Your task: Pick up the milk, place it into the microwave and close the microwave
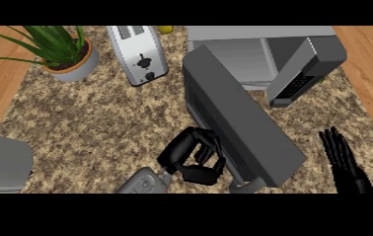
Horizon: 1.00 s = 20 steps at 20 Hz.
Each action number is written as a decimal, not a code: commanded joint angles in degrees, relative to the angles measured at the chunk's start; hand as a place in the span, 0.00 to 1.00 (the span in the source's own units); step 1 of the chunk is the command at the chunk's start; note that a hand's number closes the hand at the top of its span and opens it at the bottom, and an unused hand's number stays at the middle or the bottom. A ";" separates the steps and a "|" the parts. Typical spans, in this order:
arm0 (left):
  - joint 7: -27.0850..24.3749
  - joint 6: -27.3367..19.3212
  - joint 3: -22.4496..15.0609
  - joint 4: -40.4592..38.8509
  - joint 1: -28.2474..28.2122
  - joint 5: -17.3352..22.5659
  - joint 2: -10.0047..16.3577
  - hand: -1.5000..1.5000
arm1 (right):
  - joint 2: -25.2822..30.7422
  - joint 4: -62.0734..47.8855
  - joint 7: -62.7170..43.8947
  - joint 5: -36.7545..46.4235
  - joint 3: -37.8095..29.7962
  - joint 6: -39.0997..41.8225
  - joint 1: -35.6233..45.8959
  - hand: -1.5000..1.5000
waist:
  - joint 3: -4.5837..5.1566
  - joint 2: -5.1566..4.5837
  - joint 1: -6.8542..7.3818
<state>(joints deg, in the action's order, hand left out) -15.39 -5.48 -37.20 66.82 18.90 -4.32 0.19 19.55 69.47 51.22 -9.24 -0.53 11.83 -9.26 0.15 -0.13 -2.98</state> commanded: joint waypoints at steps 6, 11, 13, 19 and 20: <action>-10.14 -15.18 -10.27 -14.18 10.47 14.99 -0.18 1.00 | 3.64 15.03 -5.81 -6.08 -0.19 6.28 -3.81 0.00 | 0.14 -0.69 -2.97; -10.06 -16.18 -14.97 -17.51 13.14 22.11 -0.18 1.00 | 3.94 23.27 -9.52 -7.76 0.96 6.64 -6.30 0.00 | 0.17 -0.92 -4.25; -9.45 -17.28 -16.95 -17.35 13.18 24.08 -0.18 1.00 | 6.30 24.26 -10.25 -8.84 0.03 8.69 -6.32 0.00 | 0.21 -1.12 -5.62; -10.90 -21.40 -16.61 -13.61 18.25 31.74 -0.17 1.00 | 6.84 28.34 -13.65 -10.02 1.93 9.98 -5.90 0.00 | 0.33 -1.57 -8.19; -11.76 -22.71 -17.41 -14.46 18.09 32.35 -0.17 1.00 | 7.18 28.59 -14.61 -10.25 1.29 9.37 -4.35 0.00 | 0.30 -1.71 -7.59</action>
<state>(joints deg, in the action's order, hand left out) -26.64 -25.53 -53.54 51.79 34.53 24.09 0.42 25.57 95.81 38.77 -18.55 0.77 20.51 -14.63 0.40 -1.55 -9.48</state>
